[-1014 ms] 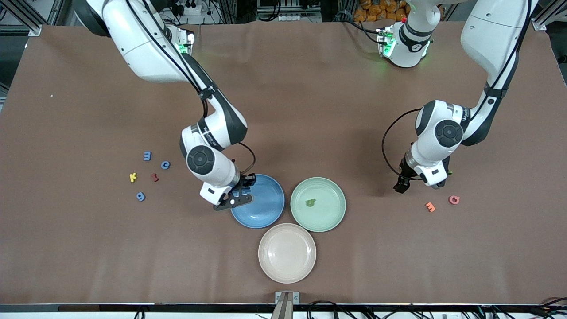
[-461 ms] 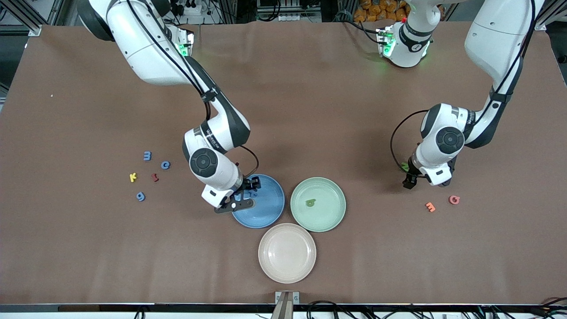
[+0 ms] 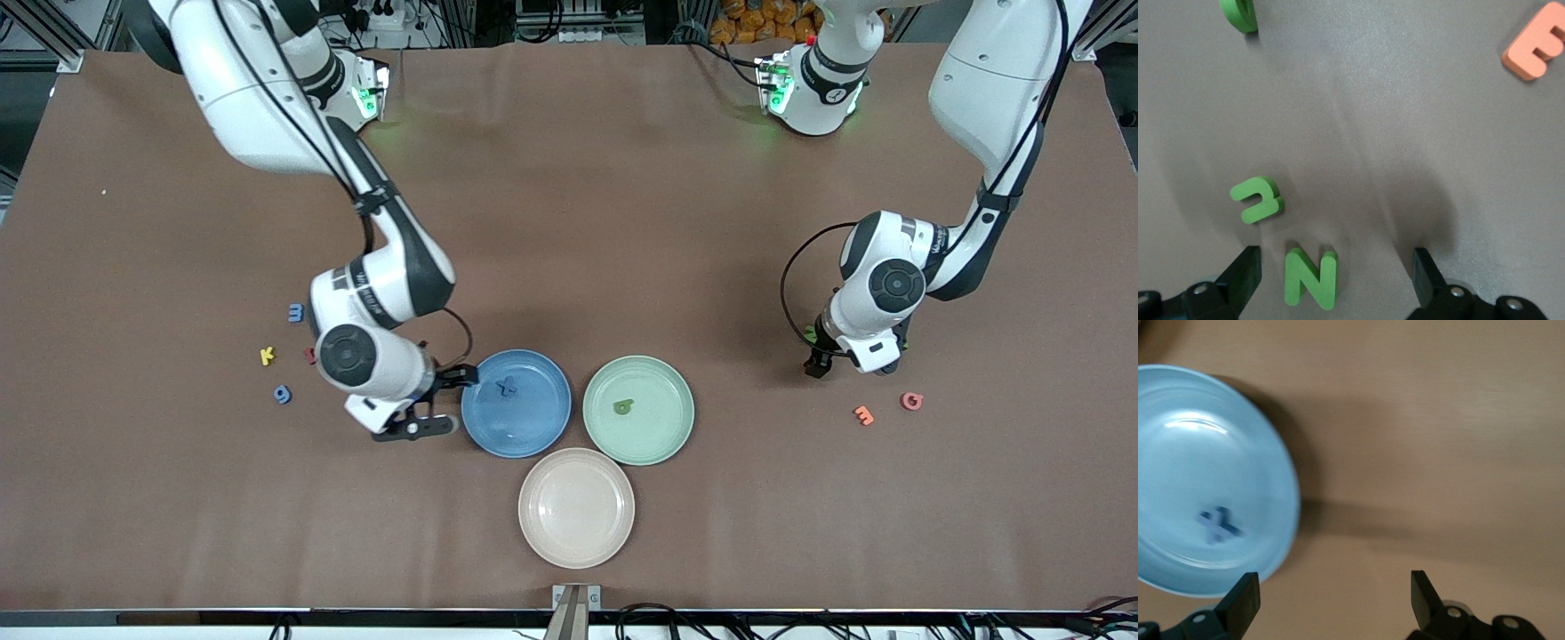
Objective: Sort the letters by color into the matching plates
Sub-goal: 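Move the right gripper back to the blue c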
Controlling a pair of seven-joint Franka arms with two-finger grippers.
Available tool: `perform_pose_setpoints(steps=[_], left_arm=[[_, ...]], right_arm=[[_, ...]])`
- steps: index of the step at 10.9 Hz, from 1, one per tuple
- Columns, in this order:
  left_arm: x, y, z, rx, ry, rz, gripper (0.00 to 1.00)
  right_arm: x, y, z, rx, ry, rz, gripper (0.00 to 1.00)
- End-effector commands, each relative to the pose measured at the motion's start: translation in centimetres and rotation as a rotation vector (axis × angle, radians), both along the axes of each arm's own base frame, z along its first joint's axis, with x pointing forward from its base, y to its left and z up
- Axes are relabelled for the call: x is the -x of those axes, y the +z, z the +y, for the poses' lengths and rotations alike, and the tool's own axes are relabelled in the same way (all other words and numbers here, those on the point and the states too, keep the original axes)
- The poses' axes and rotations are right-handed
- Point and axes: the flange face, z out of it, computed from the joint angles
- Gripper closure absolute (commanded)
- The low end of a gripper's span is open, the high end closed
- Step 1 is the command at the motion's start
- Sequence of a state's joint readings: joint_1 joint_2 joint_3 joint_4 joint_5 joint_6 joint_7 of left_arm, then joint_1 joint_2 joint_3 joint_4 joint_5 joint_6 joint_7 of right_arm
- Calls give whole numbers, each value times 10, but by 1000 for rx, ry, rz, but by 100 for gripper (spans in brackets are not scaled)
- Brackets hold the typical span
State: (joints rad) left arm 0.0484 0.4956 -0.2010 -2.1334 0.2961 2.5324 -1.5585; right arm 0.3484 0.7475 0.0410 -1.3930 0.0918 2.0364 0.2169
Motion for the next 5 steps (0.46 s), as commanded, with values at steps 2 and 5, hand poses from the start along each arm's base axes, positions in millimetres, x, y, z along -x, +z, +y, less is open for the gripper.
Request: perform_pose_setpoints(steps=[2, 5], left_arm=[[0, 7, -8, -17, -18, -15, 0], [2, 11, -6, -17, -37, -18, 0]], right_arm=[[15, 22, -73, 33, 49, 65, 0], [46, 16, -120, 97, 43, 36, 0]])
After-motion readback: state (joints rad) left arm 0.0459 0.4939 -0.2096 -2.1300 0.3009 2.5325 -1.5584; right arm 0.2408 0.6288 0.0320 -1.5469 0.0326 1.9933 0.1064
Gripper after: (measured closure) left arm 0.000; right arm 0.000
